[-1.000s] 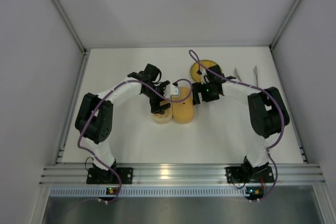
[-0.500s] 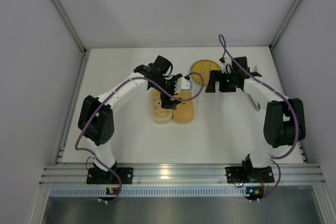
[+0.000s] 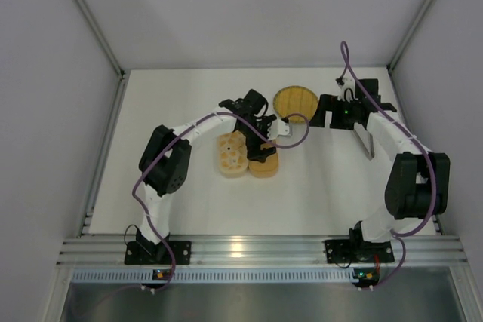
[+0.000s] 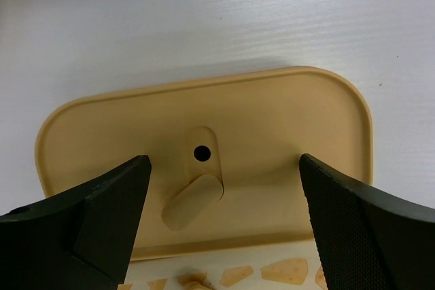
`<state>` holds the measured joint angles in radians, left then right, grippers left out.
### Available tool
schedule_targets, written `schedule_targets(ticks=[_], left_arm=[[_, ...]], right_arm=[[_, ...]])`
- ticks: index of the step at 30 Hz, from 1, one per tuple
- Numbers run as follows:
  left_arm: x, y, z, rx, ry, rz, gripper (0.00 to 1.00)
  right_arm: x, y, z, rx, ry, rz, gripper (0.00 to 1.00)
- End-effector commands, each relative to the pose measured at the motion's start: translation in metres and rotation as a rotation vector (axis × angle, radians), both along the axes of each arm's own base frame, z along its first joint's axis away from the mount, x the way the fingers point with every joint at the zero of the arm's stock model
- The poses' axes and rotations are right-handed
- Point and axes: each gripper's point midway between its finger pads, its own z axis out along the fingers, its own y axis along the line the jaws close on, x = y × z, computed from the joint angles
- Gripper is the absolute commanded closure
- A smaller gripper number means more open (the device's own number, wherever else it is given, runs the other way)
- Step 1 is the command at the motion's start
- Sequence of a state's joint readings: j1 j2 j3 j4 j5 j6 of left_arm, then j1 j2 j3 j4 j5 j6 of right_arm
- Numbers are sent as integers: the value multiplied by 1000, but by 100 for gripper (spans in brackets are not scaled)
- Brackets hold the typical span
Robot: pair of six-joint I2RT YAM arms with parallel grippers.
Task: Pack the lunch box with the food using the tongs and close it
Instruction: Adjust the packing box at the center of the board, then reset both arms
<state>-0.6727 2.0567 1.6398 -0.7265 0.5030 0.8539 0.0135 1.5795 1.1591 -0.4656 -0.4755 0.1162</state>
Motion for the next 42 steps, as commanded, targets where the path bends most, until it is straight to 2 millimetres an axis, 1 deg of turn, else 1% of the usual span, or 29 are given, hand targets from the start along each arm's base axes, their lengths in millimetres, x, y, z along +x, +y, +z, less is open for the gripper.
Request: schedule_targets(ticks=[1, 2, 6, 12, 16, 22, 27, 29, 31, 32, 33, 35, 36, 37, 38, 40, 41, 42], left_arm=[[-8, 0, -26, 56, -3, -15, 5], [-15, 2, -36, 77, -5, -28, 5], [-28, 8, -55, 113, 8, -45, 5], [-37, 16, -76, 146, 27, -32, 5], [-49, 24, -90, 177, 48, -35, 6], [-54, 24, -93, 184, 70, -22, 6], [-54, 25, -90, 189, 71, -16, 6], [-53, 24, -85, 182, 63, -11, 5], [-47, 20, -74, 171, 48, -4, 5], [-44, 17, -62, 157, 38, 6, 5], [-38, 10, -46, 134, 23, 11, 5], [-32, 2, -22, 93, -1, 23, 4], [-30, -2, -4, 67, -20, 27, 3], [-21, -11, 19, 28, -54, 35, 3], [-18, -13, 32, 11, -66, 43, 3], [-11, -20, 68, -43, -108, 63, 2], [-10, -22, 80, -63, -121, 72, 2], [-9, -22, 97, -90, -143, 84, 2]], right_arm=[[-1, -10, 17, 27, -29, -21, 5], [0, -11, 17, 29, -27, -24, 5], [2, -14, 17, 29, -23, -30, 5], [1, -17, 15, 25, -17, -33, 5], [0, -18, 14, 28, -11, -34, 5], [-2, -21, 14, 22, -10, -35, 5], [-3, -22, 17, 24, -12, -35, 4], [-3, -20, 21, 34, -20, -33, 3], [-3, -19, 24, 41, -29, -32, 3], [-3, -19, 25, 44, -31, -31, 2], [-3, -18, 27, 45, -35, -32, 2], [-2, -17, 34, 53, -51, -31, 1], [-2, -17, 36, 55, -56, -30, 1], [-1, -16, 42, 60, -68, -34, 1], [-1, -16, 45, 65, -74, -33, 1], [0, -15, 55, 72, -97, -34, 1], [1, -15, 58, 73, -104, -33, 1], [1, -14, 62, 75, -113, -35, 1]])
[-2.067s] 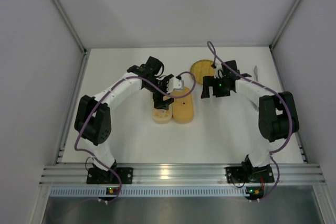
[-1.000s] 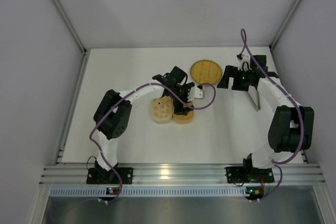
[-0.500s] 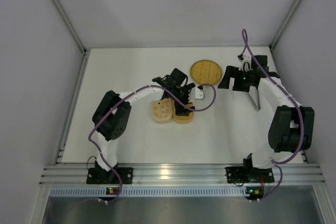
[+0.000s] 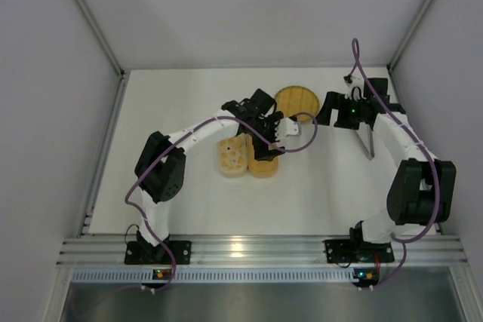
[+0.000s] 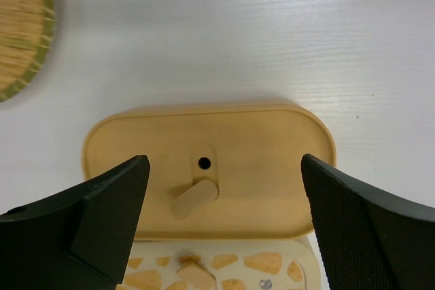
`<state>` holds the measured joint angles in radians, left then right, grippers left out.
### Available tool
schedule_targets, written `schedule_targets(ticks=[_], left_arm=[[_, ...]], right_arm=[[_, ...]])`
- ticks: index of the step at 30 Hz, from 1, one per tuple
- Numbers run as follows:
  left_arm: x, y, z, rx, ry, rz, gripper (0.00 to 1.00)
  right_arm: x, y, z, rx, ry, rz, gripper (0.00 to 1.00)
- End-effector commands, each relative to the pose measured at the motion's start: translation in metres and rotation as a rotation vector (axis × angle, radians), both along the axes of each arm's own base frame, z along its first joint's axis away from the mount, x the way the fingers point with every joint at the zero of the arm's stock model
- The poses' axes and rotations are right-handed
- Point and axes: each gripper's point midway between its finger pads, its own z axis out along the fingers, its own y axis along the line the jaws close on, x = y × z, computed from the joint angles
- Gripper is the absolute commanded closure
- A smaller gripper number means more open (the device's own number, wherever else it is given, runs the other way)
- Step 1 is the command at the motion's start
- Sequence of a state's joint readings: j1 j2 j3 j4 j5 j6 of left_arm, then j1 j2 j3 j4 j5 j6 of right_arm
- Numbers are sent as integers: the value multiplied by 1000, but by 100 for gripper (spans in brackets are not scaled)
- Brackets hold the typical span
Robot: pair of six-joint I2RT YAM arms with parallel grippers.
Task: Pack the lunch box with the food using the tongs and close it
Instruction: Reset both arms
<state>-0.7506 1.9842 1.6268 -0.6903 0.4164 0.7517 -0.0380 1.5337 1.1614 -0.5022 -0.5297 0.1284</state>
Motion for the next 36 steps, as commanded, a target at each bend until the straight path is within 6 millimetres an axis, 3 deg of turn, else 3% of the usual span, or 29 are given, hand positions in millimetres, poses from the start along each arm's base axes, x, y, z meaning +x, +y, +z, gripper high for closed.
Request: schedule_targets(ticks=[1, 3, 4, 7, 10, 13, 14, 15, 16, 18, 19, 22, 24, 25, 29, 36], left_arm=[[6, -3, 82, -105, -100, 51, 2], [5, -2, 101, -146, -103, 96, 2], [3, -1, 120, -193, -111, 143, 2], [1, 13, 130, -211, -68, 277, 2], [0, 53, 140, -242, 13, 450, 2], [-2, 91, 122, -210, 126, 639, 2], [6, 119, 127, -234, 139, 725, 2], [2, 134, 114, -236, 201, 766, 2], [14, 165, 111, -266, 232, 886, 2], [11, 192, 114, -320, 252, 950, 2], [9, 216, 95, -303, 271, 1016, 2], [3, 248, 69, -235, 179, 1096, 2], [-3, 260, 58, -204, 146, 1124, 2], [-7, 268, 43, -180, 153, 1151, 2], [-16, 273, 25, -186, 175, 1166, 2], [-13, 274, 27, -189, 166, 1160, 2]], right_arm=[[8, -4, 49, 25, -122, -11, 1], [7, -3, 52, 22, -134, -8, 1], [6, -3, 55, 19, -143, -3, 1], [0, -2, 56, 5, -159, 18, 1], [-9, 0, 55, -12, -177, 41, 1], [-19, 1, 53, -32, -208, 69, 1], [-22, 2, 53, -39, -213, 76, 0], [-26, 2, 47, -54, -214, 91, 1], [-30, 2, 48, -62, -224, 93, 1], [-38, 1, 36, -69, -204, 91, 1], [-41, 0, 32, -77, -202, 82, 1], [-52, -7, 10, -130, -198, 82, 0], [-59, -13, -2, -170, -196, 76, 1], [-58, -18, -6, -197, -196, 62, 1], [-62, -26, -20, -237, -160, 51, 1], [-59, -28, -17, -246, -174, 32, 1]])
